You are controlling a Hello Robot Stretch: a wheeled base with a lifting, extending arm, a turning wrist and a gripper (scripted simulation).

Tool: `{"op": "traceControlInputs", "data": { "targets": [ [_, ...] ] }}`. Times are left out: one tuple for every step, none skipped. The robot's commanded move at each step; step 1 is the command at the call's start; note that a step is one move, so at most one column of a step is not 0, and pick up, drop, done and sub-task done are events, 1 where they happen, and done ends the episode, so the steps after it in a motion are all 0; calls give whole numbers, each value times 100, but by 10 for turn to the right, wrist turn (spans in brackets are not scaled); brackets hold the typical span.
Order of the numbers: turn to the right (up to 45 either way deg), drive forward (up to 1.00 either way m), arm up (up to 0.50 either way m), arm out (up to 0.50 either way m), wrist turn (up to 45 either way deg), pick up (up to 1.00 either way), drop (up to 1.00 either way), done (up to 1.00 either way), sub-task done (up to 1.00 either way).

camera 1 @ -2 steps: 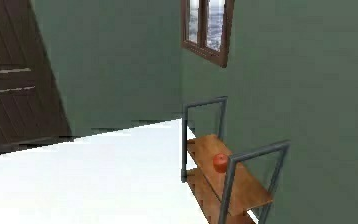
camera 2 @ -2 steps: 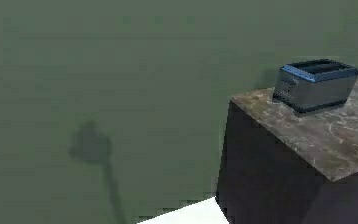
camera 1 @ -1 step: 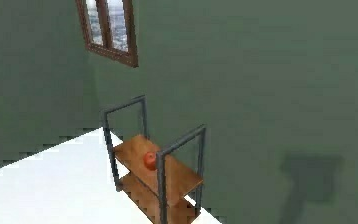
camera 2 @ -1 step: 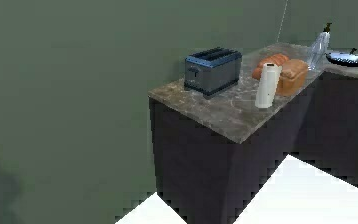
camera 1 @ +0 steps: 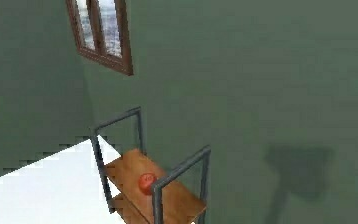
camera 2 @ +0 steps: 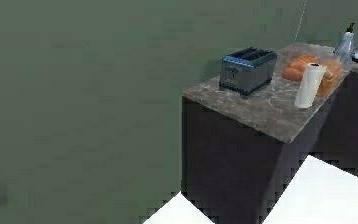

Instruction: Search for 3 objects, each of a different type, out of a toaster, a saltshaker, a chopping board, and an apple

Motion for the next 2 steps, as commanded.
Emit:
{"op": "traceControlInputs", "data": {
  "targets": [
    [-90, 0, 0, 0, 0, 0, 0, 0, 0],
    [0, 0, 0, 0, 0, 0, 0, 100, 0]
  ]
}}
